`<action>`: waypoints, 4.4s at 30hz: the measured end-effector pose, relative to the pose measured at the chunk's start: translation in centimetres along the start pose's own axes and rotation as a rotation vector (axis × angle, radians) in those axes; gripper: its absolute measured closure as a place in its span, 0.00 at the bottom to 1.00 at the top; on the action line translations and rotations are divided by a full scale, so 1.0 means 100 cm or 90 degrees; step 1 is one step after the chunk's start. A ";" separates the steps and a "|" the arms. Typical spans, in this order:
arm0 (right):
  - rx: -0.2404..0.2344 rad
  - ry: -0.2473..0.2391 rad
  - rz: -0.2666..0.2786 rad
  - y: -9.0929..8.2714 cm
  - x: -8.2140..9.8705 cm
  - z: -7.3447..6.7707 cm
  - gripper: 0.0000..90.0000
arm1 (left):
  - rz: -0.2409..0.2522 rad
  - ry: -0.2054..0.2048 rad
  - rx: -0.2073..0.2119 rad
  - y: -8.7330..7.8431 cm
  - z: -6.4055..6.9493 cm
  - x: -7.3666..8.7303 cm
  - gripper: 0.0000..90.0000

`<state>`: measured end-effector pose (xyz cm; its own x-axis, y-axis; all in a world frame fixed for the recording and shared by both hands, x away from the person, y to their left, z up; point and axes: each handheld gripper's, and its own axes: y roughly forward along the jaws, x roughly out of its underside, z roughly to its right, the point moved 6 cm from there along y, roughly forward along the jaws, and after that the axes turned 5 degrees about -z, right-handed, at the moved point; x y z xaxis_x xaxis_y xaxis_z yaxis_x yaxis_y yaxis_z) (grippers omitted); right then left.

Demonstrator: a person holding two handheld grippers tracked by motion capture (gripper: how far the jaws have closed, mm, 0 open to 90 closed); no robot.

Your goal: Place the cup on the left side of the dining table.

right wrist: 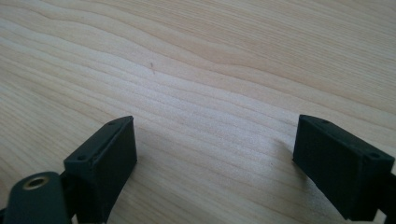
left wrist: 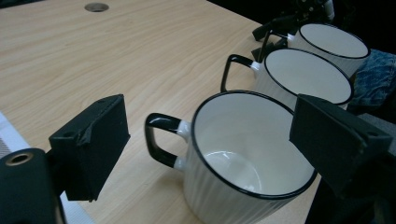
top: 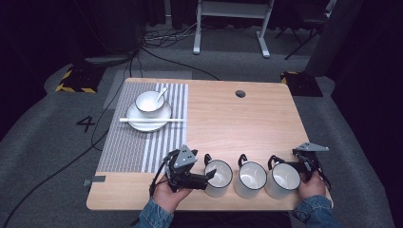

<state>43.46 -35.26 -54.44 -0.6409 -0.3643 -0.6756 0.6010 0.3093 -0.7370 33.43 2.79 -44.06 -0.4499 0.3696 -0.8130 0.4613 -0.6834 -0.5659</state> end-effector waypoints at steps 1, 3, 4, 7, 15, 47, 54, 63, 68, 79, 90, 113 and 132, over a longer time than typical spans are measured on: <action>0.000 0.000 0.000 0.000 0.000 0.000 0.15 | -0.001 0.003 0.000 0.002 0.001 0.000 0.14; 0.000 0.000 0.000 0.000 0.000 0.000 0.15 | -0.009 0.000 0.017 0.006 0.007 0.002 0.14; 0.000 0.000 0.000 0.000 0.000 0.000 0.15 | -0.009 0.004 0.017 0.008 0.008 0.002 0.14; 0.000 0.000 0.000 0.000 0.000 0.000 0.15 | -0.023 0.005 0.024 0.012 0.012 0.006 0.14; 0.000 0.000 0.000 0.000 0.000 0.000 0.15 | -0.034 -0.004 0.011 0.018 0.017 0.018 0.14; 0.000 0.000 0.000 0.000 0.000 0.000 0.15 | 0.018 0.030 0.052 0.072 0.021 0.048 0.00; 0.000 0.000 0.000 0.000 0.000 0.000 0.15 | 0.058 0.029 0.063 0.075 0.021 0.051 0.00; 0.000 0.000 0.000 0.000 0.000 0.000 0.15 | 0.049 0.037 0.040 0.081 0.021 0.048 0.00; 0.001 0.000 0.000 0.000 0.000 0.000 0.15 | 0.030 0.048 0.001 0.084 0.023 0.048 0.02; 0.000 0.001 0.000 0.000 0.000 0.000 0.15 | 0.018 0.040 -0.002 0.083 0.025 0.049 0.03; 0.000 0.000 0.000 0.000 0.000 0.000 0.15 | 0.031 0.037 -0.001 0.061 0.018 0.031 0.03; 0.001 0.000 0.000 0.000 0.000 0.000 0.15 | 0.051 0.014 -0.041 0.013 -0.020 0.000 0.03; 0.000 0.001 0.000 0.000 0.000 0.000 0.15 | 0.060 -0.018 -0.121 -0.022 -0.067 -0.012 0.03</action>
<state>43.45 -35.26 -54.43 -0.6418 -0.3628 -0.6756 0.6011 0.3091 -0.7370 38.07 8.03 -42.78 -0.4178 0.2895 -0.8612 0.6377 -0.5817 -0.5049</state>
